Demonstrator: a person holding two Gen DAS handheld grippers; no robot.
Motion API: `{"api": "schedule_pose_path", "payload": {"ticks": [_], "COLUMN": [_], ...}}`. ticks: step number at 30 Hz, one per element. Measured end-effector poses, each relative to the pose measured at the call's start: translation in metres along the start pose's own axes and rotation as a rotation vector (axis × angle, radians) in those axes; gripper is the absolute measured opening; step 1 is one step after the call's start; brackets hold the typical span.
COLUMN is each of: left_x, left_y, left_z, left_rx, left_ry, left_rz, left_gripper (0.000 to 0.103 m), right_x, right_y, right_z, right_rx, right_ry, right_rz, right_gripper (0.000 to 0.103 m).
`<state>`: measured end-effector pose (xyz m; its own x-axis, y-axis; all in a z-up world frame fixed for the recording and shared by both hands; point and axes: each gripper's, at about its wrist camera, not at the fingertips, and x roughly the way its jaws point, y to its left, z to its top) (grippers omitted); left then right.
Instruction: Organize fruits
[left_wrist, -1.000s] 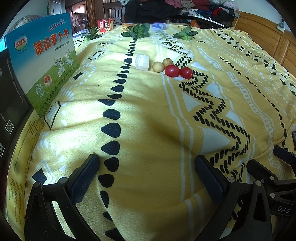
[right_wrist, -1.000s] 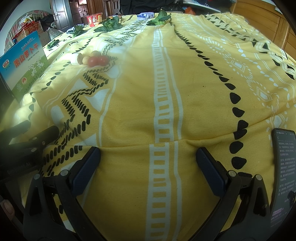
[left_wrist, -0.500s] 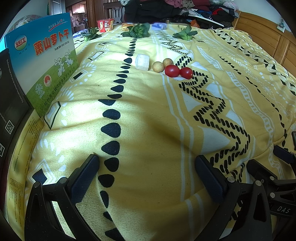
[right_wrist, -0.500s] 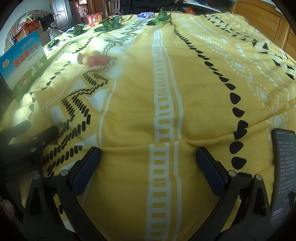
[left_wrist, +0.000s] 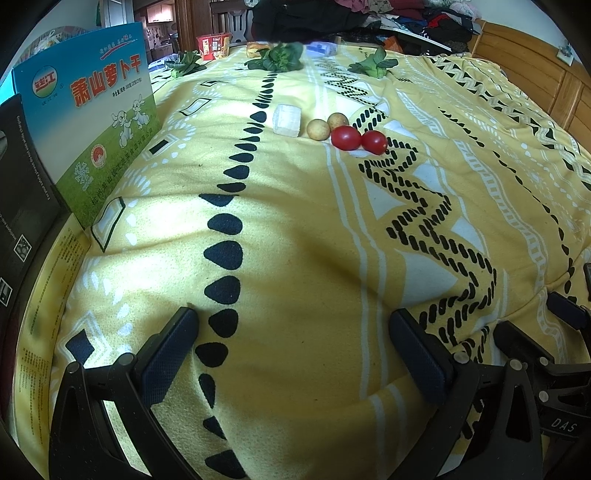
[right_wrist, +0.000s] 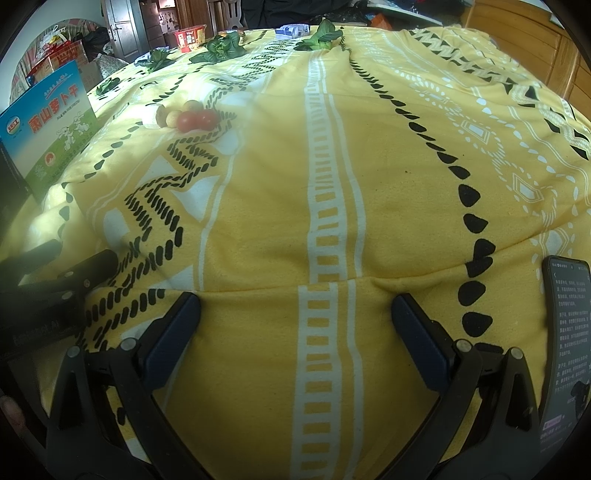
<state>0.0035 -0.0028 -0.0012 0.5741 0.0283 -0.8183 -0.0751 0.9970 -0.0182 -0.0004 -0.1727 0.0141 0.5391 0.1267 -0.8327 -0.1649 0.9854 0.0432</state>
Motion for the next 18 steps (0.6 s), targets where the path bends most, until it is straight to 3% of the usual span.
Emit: {"api": "schedule_pose_path", "payload": {"ticks": [18], "left_x": [-0.0021], "left_y": [-0.0004], "left_z": [-0.0009], "left_rx": [-0.005], "left_ry": [0.001], "left_rz": [-0.001], "left_gripper": [0.103], "right_x": [-0.0062], "right_y": [-0.0055], "right_z": [-0.0061], "right_rx": [0.003], "right_ry": [0.007], "right_rz": [0.018], "right_gripper": [0.103]}}
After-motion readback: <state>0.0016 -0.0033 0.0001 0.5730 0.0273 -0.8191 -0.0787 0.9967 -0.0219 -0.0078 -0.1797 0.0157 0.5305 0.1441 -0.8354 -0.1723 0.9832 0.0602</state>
